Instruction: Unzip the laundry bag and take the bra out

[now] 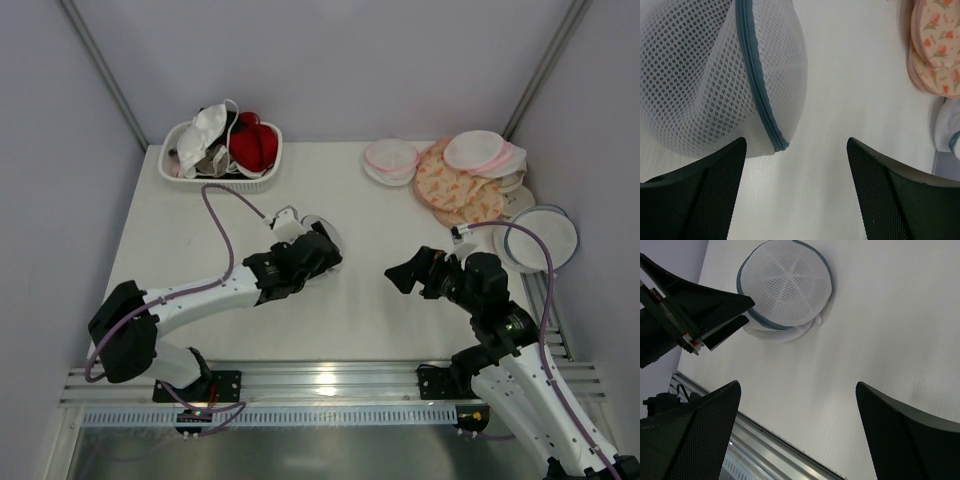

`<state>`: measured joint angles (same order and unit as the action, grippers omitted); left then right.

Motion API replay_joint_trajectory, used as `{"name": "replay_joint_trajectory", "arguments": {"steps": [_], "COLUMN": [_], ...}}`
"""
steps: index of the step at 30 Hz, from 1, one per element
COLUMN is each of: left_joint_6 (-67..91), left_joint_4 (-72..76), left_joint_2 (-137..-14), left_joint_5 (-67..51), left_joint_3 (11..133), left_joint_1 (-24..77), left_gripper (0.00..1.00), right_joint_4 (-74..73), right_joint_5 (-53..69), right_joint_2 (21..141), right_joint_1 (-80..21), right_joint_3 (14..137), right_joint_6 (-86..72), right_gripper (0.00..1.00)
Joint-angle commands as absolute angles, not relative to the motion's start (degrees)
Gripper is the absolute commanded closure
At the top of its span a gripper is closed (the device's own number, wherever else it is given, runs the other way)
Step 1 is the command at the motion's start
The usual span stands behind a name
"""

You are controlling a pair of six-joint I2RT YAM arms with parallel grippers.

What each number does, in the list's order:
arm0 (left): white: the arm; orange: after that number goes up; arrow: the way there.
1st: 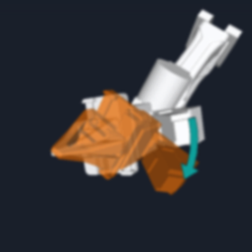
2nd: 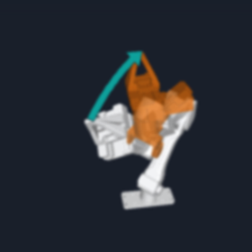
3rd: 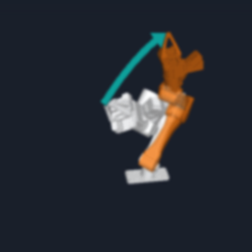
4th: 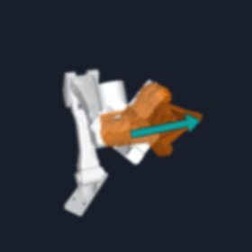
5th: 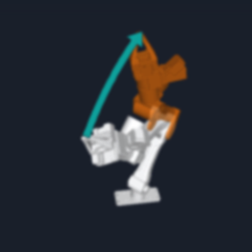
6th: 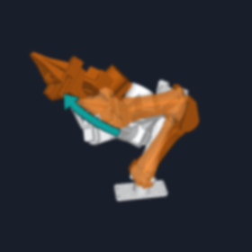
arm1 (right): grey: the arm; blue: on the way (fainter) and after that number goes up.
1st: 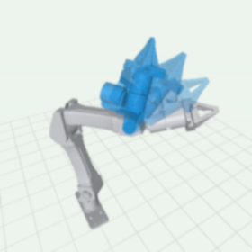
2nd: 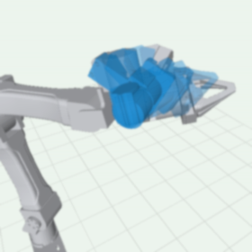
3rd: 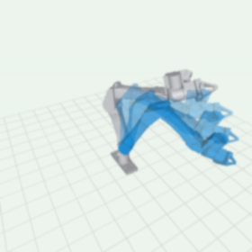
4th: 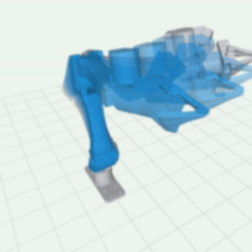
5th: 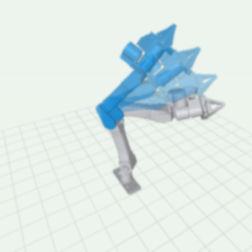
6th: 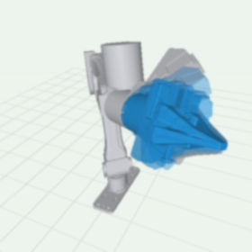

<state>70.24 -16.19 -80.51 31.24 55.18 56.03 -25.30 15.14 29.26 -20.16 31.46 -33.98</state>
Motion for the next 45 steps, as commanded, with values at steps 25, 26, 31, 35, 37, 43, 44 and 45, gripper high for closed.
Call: {"name": "replay_joint_trajectory", "arguments": {"steps": [25,26,31,35,37,43,44,45], "left_joint_6": [59.4,61.2,68.4,75.6,79.7,102.0,100.9,100.2], "left_joint_4": [14.2,18.3,24.5,34.2,48.6,88.5,88.4,88.4], "left_joint_2": [-75.3,-74.0,-70.0,-71.7,-74.2,-89.4,-89.3,-88.7], "left_joint_5": [-10.1,-11.8,-22.4,-34.3,-39.1,-42.6,-42.4,-42.3], "left_joint_3": [44.0,42.8,39.6,37.5,34.9,31.1,30.9,30.6], "left_joint_1": [43.2,42.5,39.6,36.5,35.3,33.7,33.8,33.9], "left_gripper": [1.00,1.00,1.00,1.00,1.00,1.00,1.00,1.00], "right_joint_4": [-27.7,-27.2,-21.8,-20.4,-19.3,-11.4,-9.2,-7.0], "right_joint_5": [6.9,7.0,14.3,17.3,18.5,23.3,24.2,25.5], "right_joint_2": [27.3,27.2,27.0,28.2,28.6,29.0,28.9,28.7], "right_joint_1": [-20.4,-20.4,-20.4,-20.3,-20.3,-20.4,-20.3,-20.3], "right_joint_3": [31.4,30.9,29.2,28.4,28.0,23.4,21.4,20.1], "right_joint_6": [-34.1,-34.3,-34.1,-34.3,-34.5,-37.5,-39.4,-40.9], "right_gripper": [0.01,0.01,0.01,0.00,0.00,0.01,0.01,0.00]}}
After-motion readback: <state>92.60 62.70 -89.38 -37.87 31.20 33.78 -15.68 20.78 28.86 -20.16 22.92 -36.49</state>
